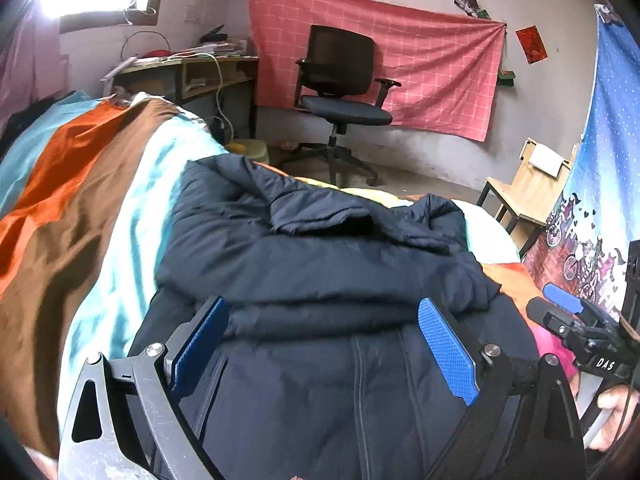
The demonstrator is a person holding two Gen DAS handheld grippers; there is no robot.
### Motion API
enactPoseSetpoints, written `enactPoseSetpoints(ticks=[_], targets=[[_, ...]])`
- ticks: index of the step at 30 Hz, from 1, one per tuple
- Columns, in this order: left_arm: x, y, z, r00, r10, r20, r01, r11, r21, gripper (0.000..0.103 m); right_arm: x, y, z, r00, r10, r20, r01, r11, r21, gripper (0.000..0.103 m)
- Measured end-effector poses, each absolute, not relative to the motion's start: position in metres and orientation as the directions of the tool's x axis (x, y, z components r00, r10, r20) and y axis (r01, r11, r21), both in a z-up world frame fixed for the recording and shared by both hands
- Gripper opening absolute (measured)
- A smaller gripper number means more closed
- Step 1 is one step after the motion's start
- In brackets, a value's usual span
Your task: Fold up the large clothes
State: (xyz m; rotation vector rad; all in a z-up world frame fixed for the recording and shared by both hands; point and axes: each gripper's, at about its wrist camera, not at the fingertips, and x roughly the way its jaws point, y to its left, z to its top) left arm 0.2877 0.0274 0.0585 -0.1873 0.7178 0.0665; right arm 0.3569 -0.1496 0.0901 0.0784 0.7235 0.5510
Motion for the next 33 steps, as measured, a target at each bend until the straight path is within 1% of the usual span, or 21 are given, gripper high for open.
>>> enactPoseSetpoints(ticks=[9, 16, 22, 27, 33], targets=[[0.236, 0.013, 0.054, 0.707, 0.022, -0.707, -0.121, 0.989, -0.090, 0.093, 0.317, -0.154, 0.098, 0.571, 0.527, -0.630, -0.509, 0.829, 0.233, 0.102], [0.214, 0.003, 0.049, 0.681, -0.010, -0.732, -0.061, 0.996, -0.071, 0.093, 0.292, -0.152, 0.102, 0.521, 0.535, -0.665, -0.554, 0.805, 0.214, 0.103], [0.193, 0.009, 0.027, 0.656, -0.040, -0.754, 0.010, 0.999, -0.044, 0.093, 0.265, -0.154, 0.083, 0.460, 0.570, -0.681, -0.593, 0.768, 0.243, 0.103], [0.169, 0.023, 0.005, 0.612, -0.062, -0.788, 0.063, 0.998, -0.029, 0.093, 0.238, -0.153, 0.064, 0.424, 0.563, -0.709, -0.641, 0.740, 0.204, 0.103], [0.141, 0.035, -0.006, 0.587, -0.079, -0.806, 0.140, 0.990, 0.005, 0.093, 0.207, -0.149, 0.046, 0.382, 0.563, -0.733, -0.691, 0.700, 0.178, 0.103]])
